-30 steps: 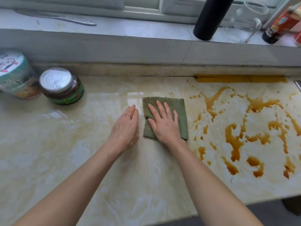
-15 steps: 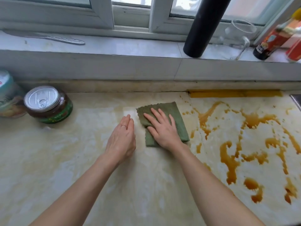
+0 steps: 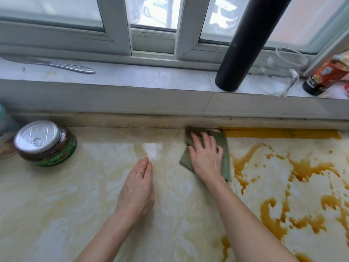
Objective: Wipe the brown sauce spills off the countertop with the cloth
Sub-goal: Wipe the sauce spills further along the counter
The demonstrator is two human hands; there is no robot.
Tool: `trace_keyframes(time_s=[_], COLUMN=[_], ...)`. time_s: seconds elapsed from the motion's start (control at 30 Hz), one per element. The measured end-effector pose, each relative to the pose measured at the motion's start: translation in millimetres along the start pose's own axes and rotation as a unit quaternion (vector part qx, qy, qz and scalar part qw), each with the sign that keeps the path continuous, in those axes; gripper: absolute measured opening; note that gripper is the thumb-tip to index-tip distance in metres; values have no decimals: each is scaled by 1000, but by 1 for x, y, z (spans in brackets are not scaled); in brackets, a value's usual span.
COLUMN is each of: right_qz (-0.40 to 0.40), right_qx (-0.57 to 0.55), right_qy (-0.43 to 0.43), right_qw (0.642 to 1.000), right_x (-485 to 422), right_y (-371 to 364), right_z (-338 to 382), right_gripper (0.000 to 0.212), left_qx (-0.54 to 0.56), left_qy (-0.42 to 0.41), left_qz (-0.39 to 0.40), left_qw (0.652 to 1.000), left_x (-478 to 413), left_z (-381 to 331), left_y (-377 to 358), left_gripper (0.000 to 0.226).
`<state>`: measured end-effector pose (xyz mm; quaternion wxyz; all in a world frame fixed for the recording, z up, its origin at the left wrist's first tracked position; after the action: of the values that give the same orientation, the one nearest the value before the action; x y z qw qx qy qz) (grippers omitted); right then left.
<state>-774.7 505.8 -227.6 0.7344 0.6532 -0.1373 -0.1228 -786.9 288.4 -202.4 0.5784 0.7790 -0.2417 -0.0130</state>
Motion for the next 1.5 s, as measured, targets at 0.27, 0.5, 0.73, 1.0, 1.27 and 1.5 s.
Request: trace_keyframes(time_s=[0.27,0.5,0.73,1.0,1.27,1.5], right_qz=[7,12,31,27,30,7], right_qx=[11,23,11,-23,-22,-9], right_qy=[76,-40,33,105,-39,123], right_qw=[997,999,999,994,999,992], right_x=[5,5,4,30,48,104], right_y=[1,7,3,-7,-13,-20], right_z=[28,6,-20,39,15,4], right_gripper=[54,55,60,69,64,58], left_qx=[-31,-33,-50,-77,-57,-31], left_qy=[44,29,11,-13,-14,-21], left_qz=[17,25,51,55,78,98], left_qw=[998,999,997,995,995,994], left_x=[-9,-7,-9,-10,-10,-13], left_z=[-27,-43,-39,-36,-30,-26], left_y=[7,0,3,2,3,7], left_gripper=[57,60,60,63,66,67])
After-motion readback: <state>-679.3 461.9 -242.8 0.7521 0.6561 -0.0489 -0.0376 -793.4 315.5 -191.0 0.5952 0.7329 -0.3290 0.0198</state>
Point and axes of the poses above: each hand's wrist, its own x-axis away from the middle knuckle, its own y-axis out of the back of the hand, z = x × y, the point moved 2 cm from there along -x, towards the middle knuckle, and after that the axes turned 11 degrees about y, right-handed, at the moved point
